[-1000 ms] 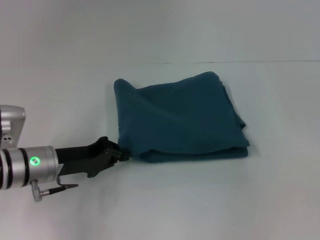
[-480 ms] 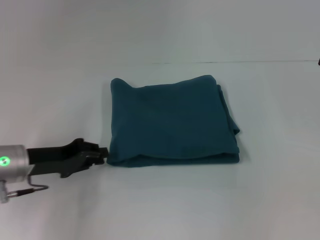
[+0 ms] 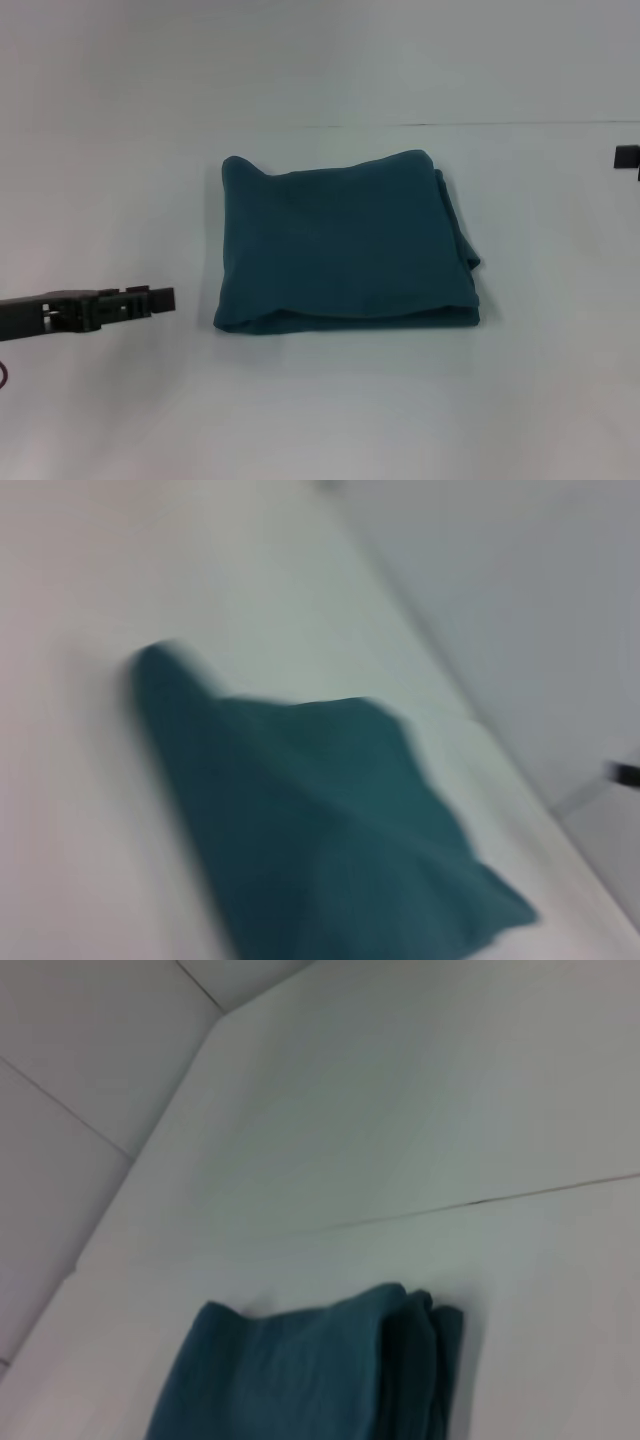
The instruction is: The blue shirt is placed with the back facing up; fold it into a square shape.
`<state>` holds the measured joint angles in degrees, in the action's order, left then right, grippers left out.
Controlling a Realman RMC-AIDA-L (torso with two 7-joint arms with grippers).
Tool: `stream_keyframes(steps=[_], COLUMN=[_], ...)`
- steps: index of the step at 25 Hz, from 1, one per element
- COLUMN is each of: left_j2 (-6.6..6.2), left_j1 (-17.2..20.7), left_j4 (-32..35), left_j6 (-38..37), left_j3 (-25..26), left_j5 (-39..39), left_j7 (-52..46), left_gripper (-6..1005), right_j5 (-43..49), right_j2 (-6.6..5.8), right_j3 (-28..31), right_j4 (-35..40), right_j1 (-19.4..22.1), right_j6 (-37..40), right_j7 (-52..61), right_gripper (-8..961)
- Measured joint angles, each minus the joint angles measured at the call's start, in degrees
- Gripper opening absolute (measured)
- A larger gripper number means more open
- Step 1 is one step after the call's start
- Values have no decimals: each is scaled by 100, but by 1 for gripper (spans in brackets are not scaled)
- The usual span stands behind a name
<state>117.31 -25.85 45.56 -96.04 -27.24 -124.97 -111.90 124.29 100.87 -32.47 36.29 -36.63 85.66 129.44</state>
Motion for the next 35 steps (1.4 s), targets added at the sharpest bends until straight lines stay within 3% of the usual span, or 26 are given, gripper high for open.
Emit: stream_keyframes(steps=[5,11,13,15,19,24,35], left_j2=[-6,-17,-20,-21,-23,32,163], left_j1=[-229,-564,-600,-614,-649,-704,-877], left_j4=[-1,7,7,7,7,-37,-139], left_j6=[-506,-936,-855,-758,-687,-614,64], left_j3=[-115,-407,-697,-931,-1238,-1389,-1973], left_j5=[28,-15,-30,-41,-51,-54,-54], left_j7=[270,764,879,947,951,951,924], left_gripper=[647,796,877,959,951,949,950], right_j5=[9,257,223,195,335,320,316], right_j2=[600,1477,1647,1731,1774,1825,1844], right_j3=[-299,-1001,-1004,-1038,-1445,-1721,-1734], right_j4=[980,1819,1748,1583,1442,1429,1261], right_j1=[269,356,287,211,128,121,115], right_j6=[600,843,812,827,856,919,938], right_j7=[-737,-2043,-2312,-2544,-2833,-2925,-2947], right_gripper=[762,784,796,804,821,950,945])
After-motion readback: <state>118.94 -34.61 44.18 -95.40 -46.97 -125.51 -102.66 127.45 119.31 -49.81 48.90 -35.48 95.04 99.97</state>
